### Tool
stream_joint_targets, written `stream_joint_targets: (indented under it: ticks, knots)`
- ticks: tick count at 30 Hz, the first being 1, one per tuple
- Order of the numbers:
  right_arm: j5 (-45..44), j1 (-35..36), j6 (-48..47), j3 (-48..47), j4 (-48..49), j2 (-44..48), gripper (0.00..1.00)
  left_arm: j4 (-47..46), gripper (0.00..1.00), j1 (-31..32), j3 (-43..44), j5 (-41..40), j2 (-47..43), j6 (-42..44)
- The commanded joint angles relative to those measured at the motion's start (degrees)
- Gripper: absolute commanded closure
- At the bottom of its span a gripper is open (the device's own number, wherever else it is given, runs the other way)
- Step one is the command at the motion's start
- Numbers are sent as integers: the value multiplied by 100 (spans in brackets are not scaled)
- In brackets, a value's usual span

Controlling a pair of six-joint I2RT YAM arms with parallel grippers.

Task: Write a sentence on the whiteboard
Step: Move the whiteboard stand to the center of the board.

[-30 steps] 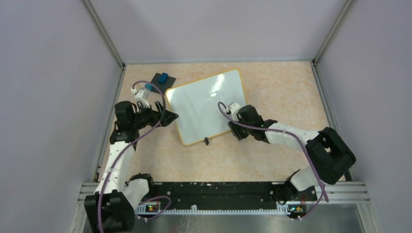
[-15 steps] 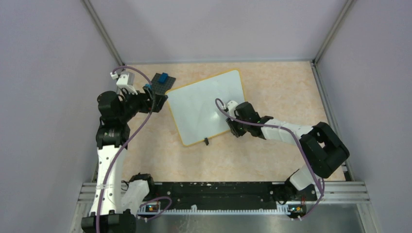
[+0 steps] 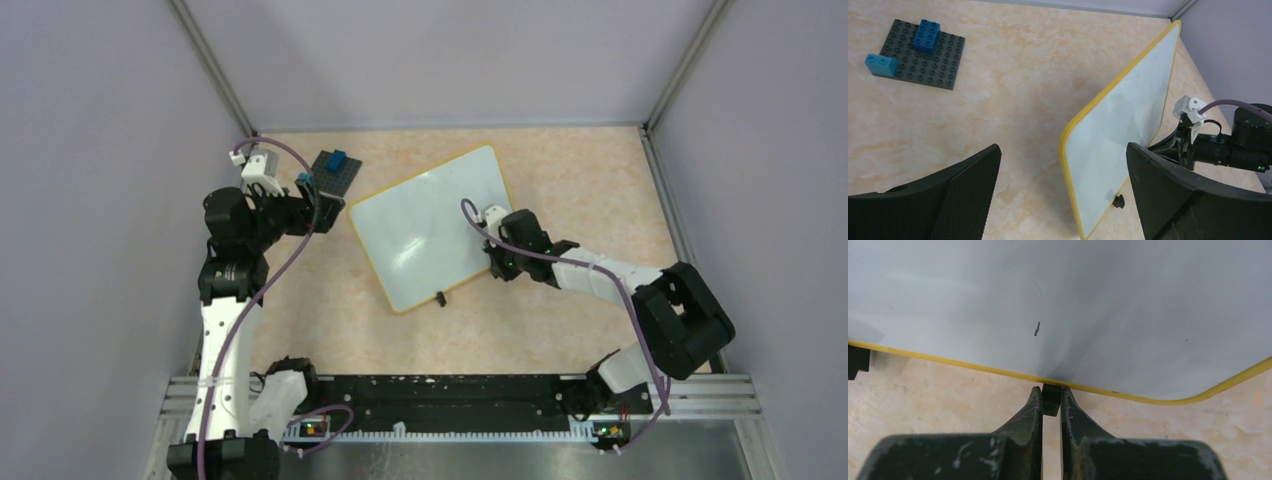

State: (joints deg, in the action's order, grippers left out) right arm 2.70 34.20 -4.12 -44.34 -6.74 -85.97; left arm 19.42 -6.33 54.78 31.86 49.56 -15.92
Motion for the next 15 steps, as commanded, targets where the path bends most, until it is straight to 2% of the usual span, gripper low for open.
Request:
stream_joint_targets:
  ticks: [1, 9, 15]
  knots:
    - [49, -213, -674, 317, -450, 640, 100, -256, 1, -26, 86, 74, 48, -37]
    - [232, -757, -1328, 850, -1073, 1348, 100, -340, 1, -26, 52, 226, 121, -34]
    - [502, -862, -1798, 993, -1548, 1856, 100, -453, 1, -26, 0, 270, 153, -90]
